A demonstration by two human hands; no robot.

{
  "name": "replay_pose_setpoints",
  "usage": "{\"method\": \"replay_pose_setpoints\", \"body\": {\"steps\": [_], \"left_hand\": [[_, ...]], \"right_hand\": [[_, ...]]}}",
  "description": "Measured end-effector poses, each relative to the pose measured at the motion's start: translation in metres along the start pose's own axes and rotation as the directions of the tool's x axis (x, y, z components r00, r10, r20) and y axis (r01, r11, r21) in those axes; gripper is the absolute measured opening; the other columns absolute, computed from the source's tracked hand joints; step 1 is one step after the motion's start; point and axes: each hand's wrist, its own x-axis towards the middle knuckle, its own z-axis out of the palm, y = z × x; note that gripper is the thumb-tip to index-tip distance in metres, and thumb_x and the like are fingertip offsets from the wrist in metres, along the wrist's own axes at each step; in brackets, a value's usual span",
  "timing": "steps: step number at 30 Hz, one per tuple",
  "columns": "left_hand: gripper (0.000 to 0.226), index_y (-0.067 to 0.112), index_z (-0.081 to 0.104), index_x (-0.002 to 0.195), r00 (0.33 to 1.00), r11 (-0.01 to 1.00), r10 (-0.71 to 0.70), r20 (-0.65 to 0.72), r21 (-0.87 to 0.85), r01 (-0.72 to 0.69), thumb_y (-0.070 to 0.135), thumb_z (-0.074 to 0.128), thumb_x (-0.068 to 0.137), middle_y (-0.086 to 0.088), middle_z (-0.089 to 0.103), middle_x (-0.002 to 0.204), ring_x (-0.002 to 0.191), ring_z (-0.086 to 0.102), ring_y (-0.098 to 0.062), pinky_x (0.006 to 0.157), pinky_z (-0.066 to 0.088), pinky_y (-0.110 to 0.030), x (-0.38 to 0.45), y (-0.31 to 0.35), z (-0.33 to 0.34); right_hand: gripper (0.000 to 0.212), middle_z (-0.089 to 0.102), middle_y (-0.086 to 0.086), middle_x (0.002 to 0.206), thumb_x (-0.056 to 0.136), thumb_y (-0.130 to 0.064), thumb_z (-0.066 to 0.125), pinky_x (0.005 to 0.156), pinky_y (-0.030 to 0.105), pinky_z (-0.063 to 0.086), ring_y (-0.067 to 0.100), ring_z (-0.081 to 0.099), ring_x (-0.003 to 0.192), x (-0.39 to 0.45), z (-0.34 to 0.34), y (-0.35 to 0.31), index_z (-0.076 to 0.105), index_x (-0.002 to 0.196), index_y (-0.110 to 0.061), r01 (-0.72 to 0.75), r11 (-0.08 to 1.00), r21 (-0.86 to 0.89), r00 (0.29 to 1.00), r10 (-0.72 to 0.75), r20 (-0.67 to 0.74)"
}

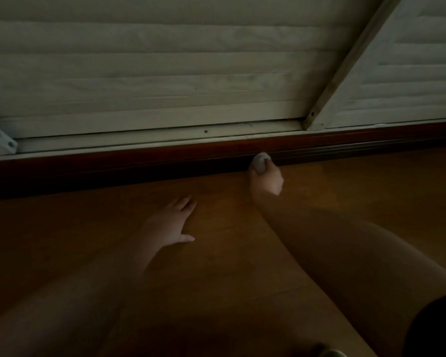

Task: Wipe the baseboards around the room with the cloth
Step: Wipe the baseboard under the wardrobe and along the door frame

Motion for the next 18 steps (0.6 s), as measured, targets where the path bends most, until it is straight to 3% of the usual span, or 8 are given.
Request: {"method": "replay_pose_setpoints", "body": {"steps": [4,6,9,12,15,18], "left_hand": [[0.102,0.025,-0.008,0.157,0.995,0.989,-0.03,-0.097,0.14,0.044,0.076,0.043,0.085,0.002,-0.015,0.165,0.152,-0.002,-0.022,0.12,0.01,-0.049,-0.012,-0.006,0.018],[0.1,0.024,-0.006,0.158,0.994,0.991,-0.038,-0.103,0.128,0.051,0.076,0.041,0.086,0.001,-0.014,0.165,0.152,-0.001,-0.022,0.12,0.012,-0.047,-0.014,-0.004,0.019],[0.099,0.024,-0.006,0.158,0.998,0.994,-0.035,-0.047,0.097,0.039,0.073,0.045,0.087,0.002,-0.015,0.165,0.152,-0.003,-0.022,0.12,0.015,-0.046,-0.016,-0.005,0.014],[0.096,0.021,-0.004,0.158,0.999,0.983,0.02,-0.026,0.185,-0.014,0.068,0.047,0.09,-0.001,-0.012,0.165,0.152,0.001,-0.024,0.12,0.017,-0.047,-0.023,-0.006,0.008],[0.089,0.02,-0.003,0.158,0.999,0.966,0.046,0.005,0.255,-0.045,0.06,0.046,0.095,-0.002,-0.011,0.165,0.152,0.005,-0.025,0.12,0.02,-0.048,-0.039,-0.006,0.013],[0.081,0.024,-0.003,0.158,1.0,0.978,-0.009,0.015,0.207,0.005,0.057,0.04,0.099,0.001,-0.013,0.165,0.152,0.005,-0.023,0.119,0.021,-0.049,-0.058,-0.008,0.008]], "right_hand": [[0.054,0.055,0.009,0.137,0.094,-0.026,0.064,0.103,0.038,0.046,0.027,0.054,0.124,-0.026,0.022,-0.011,0.049,0.144,-0.016,0.071,0.996,0.056,0.982,-0.08,0.17],[0.055,0.056,0.009,0.136,0.093,-0.029,0.065,0.098,0.032,0.046,0.027,0.055,0.122,-0.034,0.031,-0.015,0.049,0.143,-0.016,0.127,0.99,0.059,0.963,-0.137,0.234],[0.055,0.058,0.008,0.134,0.09,-0.033,0.066,0.094,0.03,0.046,0.026,0.056,0.12,-0.037,0.039,-0.017,0.051,0.141,-0.018,0.141,0.986,0.087,0.961,-0.157,0.227],[0.055,0.062,0.006,0.13,0.089,-0.035,0.066,0.095,0.033,0.049,0.023,0.058,0.118,-0.028,0.033,-0.01,0.052,0.14,-0.021,0.19,0.979,0.069,0.948,-0.201,0.248],[0.057,0.062,0.007,0.131,0.089,-0.036,0.069,0.092,0.029,0.046,0.023,0.057,0.118,-0.017,0.028,-0.001,0.052,0.14,-0.018,0.303,0.953,-0.03,0.914,-0.282,0.292],[0.057,0.059,0.009,0.131,0.09,-0.038,0.068,0.089,0.026,0.042,0.024,0.056,0.118,-0.022,0.031,-0.004,0.051,0.139,-0.015,0.33,0.938,-0.107,0.914,-0.288,0.287]]}}
